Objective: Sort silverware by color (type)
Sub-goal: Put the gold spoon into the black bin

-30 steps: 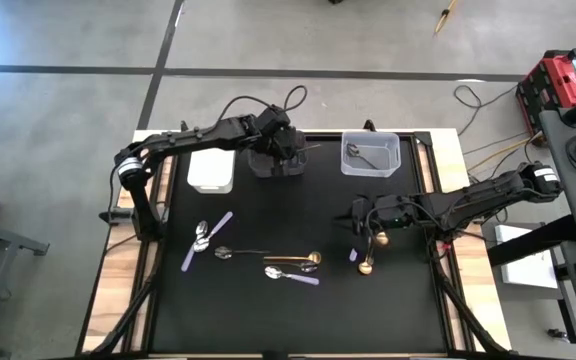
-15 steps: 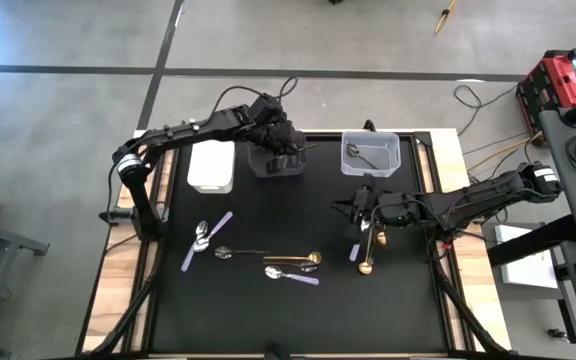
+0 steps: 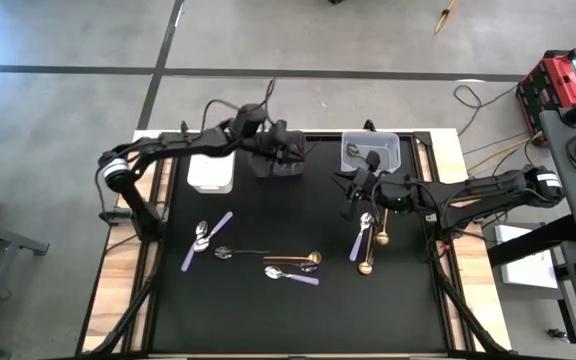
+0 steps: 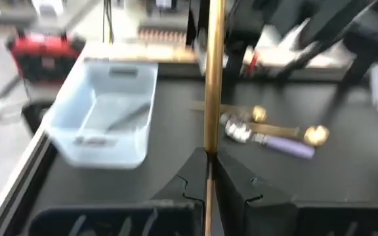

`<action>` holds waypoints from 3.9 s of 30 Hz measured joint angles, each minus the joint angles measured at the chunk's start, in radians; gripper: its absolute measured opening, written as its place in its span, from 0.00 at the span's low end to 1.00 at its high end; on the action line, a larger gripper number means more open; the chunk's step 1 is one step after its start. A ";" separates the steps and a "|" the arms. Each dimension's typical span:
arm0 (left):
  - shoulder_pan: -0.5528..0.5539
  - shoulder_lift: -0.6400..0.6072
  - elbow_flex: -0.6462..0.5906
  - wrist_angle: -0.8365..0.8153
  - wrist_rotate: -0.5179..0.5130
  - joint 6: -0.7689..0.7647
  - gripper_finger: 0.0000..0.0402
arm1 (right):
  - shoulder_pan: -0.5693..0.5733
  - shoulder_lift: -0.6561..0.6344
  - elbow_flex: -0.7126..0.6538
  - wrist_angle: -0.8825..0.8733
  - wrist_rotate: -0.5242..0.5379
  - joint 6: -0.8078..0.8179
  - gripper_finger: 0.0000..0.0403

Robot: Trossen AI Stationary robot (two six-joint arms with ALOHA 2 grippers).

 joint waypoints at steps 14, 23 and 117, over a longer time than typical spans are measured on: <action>-0.029 -0.195 -0.315 0.726 -0.005 -0.173 0.00 | -0.001 0.245 -0.002 0.580 -0.080 -0.218 0.13; -0.029 -0.216 -0.406 0.987 0.129 -0.176 0.00 | -0.025 0.380 -0.001 0.851 -0.099 -0.100 0.13; -0.199 -0.181 -0.380 0.923 0.111 0.105 0.00 | -0.187 0.476 0.138 0.671 -0.745 0.215 0.44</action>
